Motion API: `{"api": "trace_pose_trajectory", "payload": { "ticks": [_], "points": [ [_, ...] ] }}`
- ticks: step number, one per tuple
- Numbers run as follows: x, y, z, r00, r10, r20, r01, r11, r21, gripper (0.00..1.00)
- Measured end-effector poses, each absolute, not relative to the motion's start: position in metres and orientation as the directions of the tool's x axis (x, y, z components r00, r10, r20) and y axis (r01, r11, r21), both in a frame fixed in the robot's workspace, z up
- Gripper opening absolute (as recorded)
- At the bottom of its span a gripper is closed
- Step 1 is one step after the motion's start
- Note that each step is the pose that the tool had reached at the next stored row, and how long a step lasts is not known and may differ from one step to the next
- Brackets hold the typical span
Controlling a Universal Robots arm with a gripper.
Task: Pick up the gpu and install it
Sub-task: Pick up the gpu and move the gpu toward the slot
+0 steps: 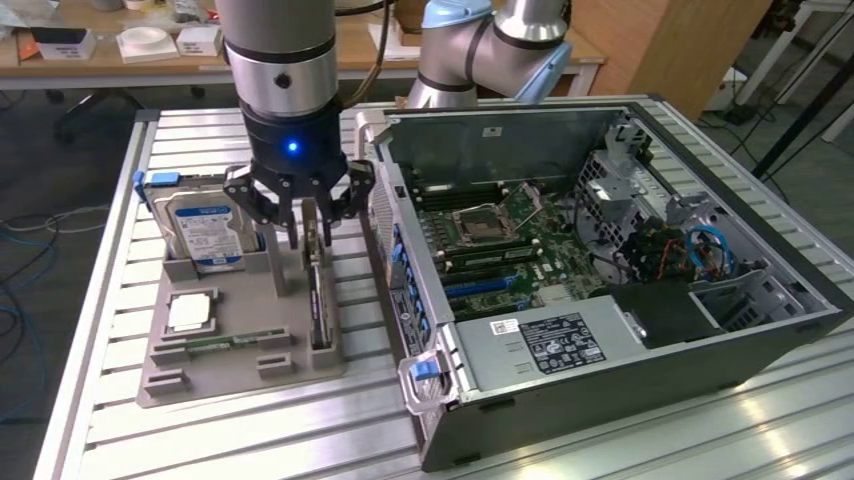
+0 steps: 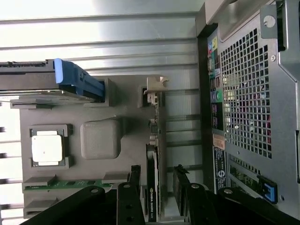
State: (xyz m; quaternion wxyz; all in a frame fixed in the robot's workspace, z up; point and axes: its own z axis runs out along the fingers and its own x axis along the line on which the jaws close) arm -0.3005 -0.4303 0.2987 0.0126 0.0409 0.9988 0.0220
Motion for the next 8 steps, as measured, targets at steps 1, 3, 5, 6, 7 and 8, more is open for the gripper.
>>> {"api": "trace_pose_trajectory", "payload": {
  "ticks": [1, 3, 5, 6, 7, 8],
  "points": [
    [-0.3005, -0.4304, 0.2984, -0.996, 0.082, -0.023, 0.081, 0.996, 0.045, 0.41],
    [-0.3006, -0.4307, 0.2975, -0.996, 0.082, -0.023, 0.081, 0.996, 0.045, 0.41],
    [-0.3008, -0.4309, 0.2968, -0.996, 0.082, -0.023, 0.081, 0.996, 0.045, 0.41],
    [-0.3008, -0.431, 0.2964, -0.996, 0.082, -0.023, 0.081, 0.996, 0.045, 0.41],
    [-0.3009, -0.4311, 0.296, -0.996, 0.082, -0.023, 0.081, 0.996, 0.045, 0.41],
    [-0.301, -0.4313, 0.2956, -0.996, 0.082, -0.023, 0.081, 0.996, 0.045, 0.41]
  ]
}}
